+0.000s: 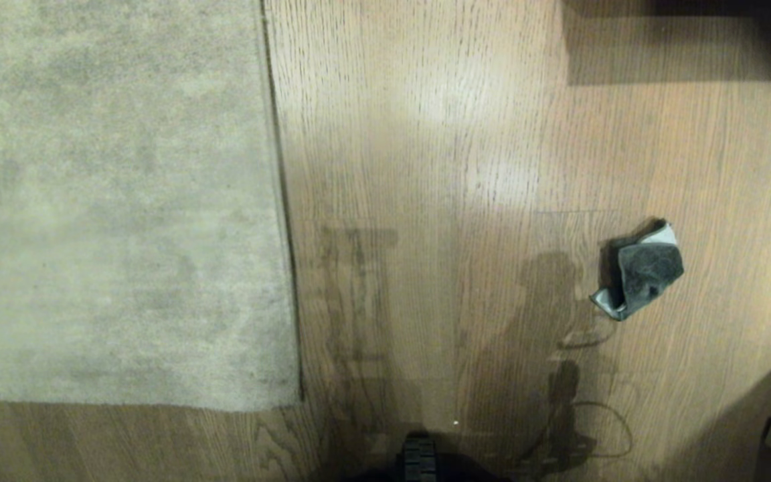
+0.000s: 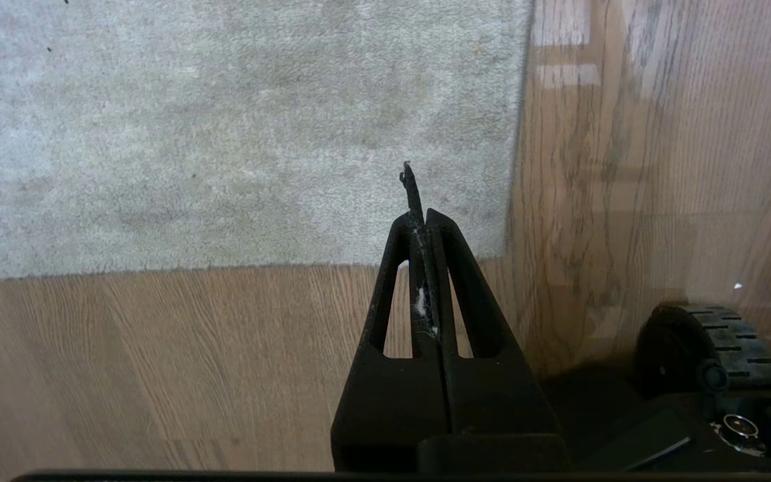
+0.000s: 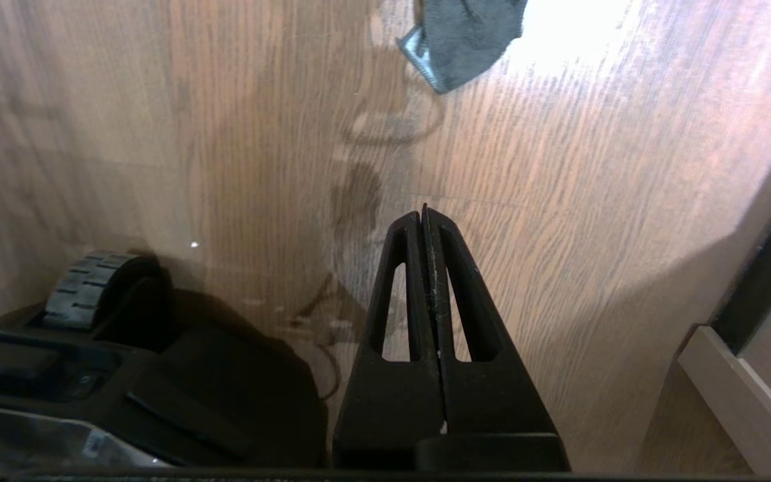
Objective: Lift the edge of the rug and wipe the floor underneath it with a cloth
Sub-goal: Pick up the rag
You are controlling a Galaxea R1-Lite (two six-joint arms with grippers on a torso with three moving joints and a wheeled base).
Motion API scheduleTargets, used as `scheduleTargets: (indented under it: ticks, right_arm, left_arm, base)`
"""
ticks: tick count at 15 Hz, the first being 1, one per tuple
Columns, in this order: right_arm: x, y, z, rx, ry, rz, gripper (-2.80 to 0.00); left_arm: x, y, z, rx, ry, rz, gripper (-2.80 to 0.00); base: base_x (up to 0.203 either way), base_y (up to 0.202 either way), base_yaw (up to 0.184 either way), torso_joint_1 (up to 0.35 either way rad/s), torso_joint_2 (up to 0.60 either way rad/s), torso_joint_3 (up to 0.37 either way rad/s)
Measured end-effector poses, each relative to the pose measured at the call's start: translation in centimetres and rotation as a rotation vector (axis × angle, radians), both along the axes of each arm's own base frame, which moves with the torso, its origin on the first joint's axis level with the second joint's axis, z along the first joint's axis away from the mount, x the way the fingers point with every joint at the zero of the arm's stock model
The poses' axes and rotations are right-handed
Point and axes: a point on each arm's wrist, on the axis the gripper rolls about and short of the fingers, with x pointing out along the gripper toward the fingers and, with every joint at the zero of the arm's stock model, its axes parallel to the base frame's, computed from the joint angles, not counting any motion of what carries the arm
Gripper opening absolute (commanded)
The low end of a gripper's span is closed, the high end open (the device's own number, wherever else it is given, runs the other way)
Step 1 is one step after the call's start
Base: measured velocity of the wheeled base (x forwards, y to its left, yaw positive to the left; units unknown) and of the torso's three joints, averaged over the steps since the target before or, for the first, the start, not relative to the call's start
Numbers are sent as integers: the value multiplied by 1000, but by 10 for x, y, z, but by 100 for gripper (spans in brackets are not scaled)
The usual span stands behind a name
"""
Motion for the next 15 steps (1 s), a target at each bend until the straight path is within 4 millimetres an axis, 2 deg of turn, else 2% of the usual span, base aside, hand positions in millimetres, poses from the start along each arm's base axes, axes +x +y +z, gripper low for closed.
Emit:
scheduleTargets:
  ticks: [4,9,15]
  right_arm:
    - [15,1,23,4,63,61,-280]
    - [39,3,42,7,168,78,-280]
    - [59,3,48,8,256,80,-280]
  left_arm:
    - [0,0,0,0,0,0,-280]
    - [0,0,0,0,-1,0,-280]
    - [0,0,0,0,0,0,-280]
  base:
    - [0,0,0,0,0,0]
    - [0,0,0,0,0,0]
    - [0,0,0,0,0,0]
